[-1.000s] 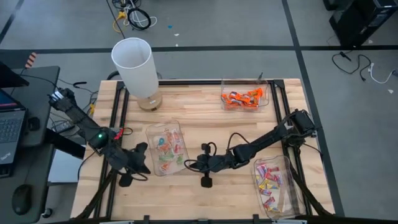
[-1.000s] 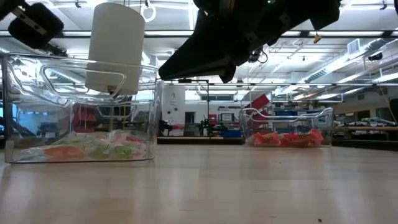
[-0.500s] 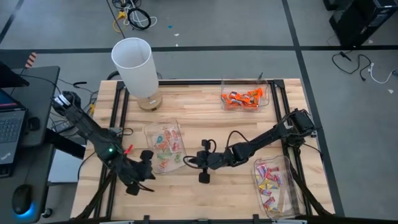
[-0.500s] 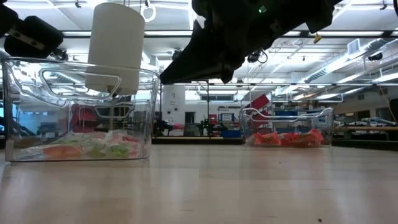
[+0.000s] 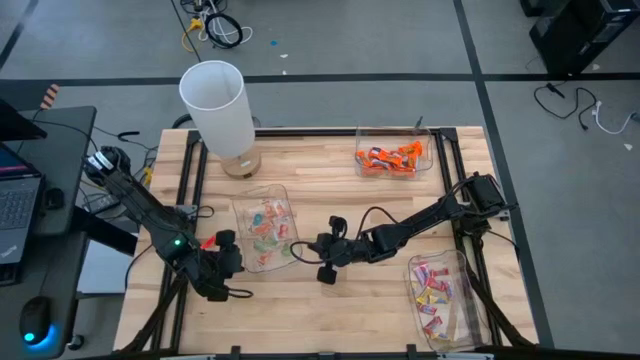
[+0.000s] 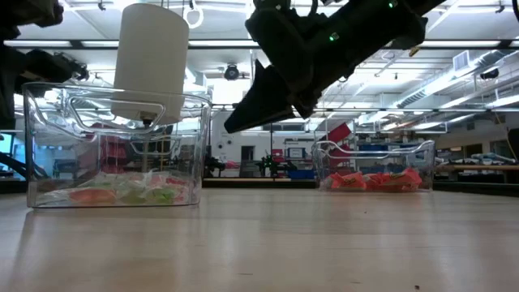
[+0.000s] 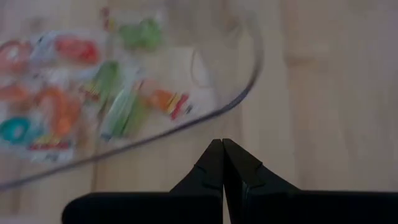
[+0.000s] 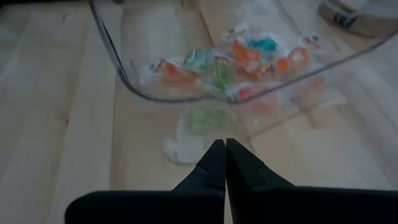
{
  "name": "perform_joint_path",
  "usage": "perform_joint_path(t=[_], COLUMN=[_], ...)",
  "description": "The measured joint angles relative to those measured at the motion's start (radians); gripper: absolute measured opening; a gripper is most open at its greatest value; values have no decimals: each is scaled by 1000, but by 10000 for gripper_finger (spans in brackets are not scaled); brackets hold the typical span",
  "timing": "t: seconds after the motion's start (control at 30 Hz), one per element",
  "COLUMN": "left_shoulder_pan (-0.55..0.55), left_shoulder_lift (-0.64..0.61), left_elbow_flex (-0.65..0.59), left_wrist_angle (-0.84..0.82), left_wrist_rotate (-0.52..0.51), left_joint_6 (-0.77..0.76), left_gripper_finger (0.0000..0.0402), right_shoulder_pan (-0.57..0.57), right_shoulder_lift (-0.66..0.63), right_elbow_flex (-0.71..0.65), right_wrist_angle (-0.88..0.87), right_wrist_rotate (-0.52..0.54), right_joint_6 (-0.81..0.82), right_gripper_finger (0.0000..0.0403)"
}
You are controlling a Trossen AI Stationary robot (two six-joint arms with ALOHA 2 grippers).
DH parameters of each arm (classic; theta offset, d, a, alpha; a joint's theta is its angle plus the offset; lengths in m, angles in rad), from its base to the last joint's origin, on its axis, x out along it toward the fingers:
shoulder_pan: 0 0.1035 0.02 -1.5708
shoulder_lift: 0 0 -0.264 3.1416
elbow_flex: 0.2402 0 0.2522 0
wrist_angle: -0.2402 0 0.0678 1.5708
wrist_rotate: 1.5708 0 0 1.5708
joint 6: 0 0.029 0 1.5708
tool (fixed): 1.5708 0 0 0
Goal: Sort candy
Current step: Move the bottom left transparent bin to the middle left of the table, then move the top right transparent bin to the center of the table
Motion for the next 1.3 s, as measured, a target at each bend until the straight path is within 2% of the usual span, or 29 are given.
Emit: perform_joint_path(t=[0.13,0.4,0.63,0.73,0.93,1.1,1.3], left_shoulder_pan=[-3,-47,-106,-115,-128,-128,-128], left_shoulder_lift=[-4,-34,-41,-45,-45,-45,-45], left_elbow_flex=[0,36,145,196,270,280,280], left_wrist_angle=[-90,-256,-419,-434,-445,-462,-517], left_wrist_rotate=[0,142,136,89,-79,-171,-307], left_joint_6=[-80,-239,-316,-310,-233,-173,-151], left_gripper_finger=[0,0,0,0,0,0,0], right_shoulder_pan=[-12,-19,-26,-31,-27,-35,-165], right_shoulder_lift=[20,120,197,195,124,-19,-272], right_elbow_flex=[0,2,16,18,19,18,18], right_wrist_angle=[48,226,348,301,207,-92,-463], right_wrist_rotate=[-36,-138,-174,-168,-124,-21,-16], right_joint_6=[-47,-69,-95,-110,-177,-169,-26], right_gripper_finger=[0,0,0,0,0,0,0])
